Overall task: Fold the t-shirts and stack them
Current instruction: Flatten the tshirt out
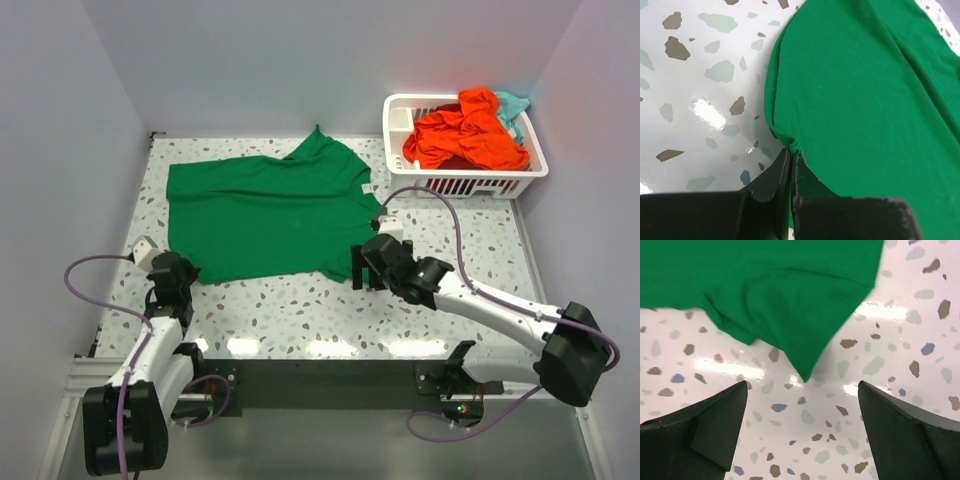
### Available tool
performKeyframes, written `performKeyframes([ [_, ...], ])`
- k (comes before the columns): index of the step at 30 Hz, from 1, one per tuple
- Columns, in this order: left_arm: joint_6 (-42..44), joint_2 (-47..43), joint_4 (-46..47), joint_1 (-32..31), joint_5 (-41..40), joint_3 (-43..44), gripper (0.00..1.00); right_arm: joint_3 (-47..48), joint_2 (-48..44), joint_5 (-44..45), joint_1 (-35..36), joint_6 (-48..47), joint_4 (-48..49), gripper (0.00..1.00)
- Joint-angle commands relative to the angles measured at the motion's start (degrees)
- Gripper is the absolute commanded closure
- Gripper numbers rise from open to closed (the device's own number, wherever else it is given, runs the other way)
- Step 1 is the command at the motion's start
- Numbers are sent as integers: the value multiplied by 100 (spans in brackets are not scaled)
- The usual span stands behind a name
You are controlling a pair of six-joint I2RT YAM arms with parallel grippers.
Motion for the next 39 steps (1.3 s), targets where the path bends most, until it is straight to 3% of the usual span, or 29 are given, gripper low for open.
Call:
performKeyframes([
  [1, 99, -258, 309, -18, -26, -39, 100, -231, 129, 419, -4, 320, -409, 5],
  [13, 100, -21, 529, -18, 203, -83, 100, -777, 929, -382, 5, 417, 1181, 22],
  [25, 82, -48, 564, -26, 212, -127, 100, -671, 1553, -119, 5, 286, 1560, 41],
  [28, 82, -65, 564, -26, 220, -127, 100, -601, 1624, -31, 5, 242, 1508, 55],
  [35, 64, -144, 529, -26, 194, -154, 100, -399, 1336, -56, 5, 154, 1043, 100],
  [39, 56, -109, 555, -18, 211, -145, 100, -162, 826, -381, -3, 22, 340, 100],
])
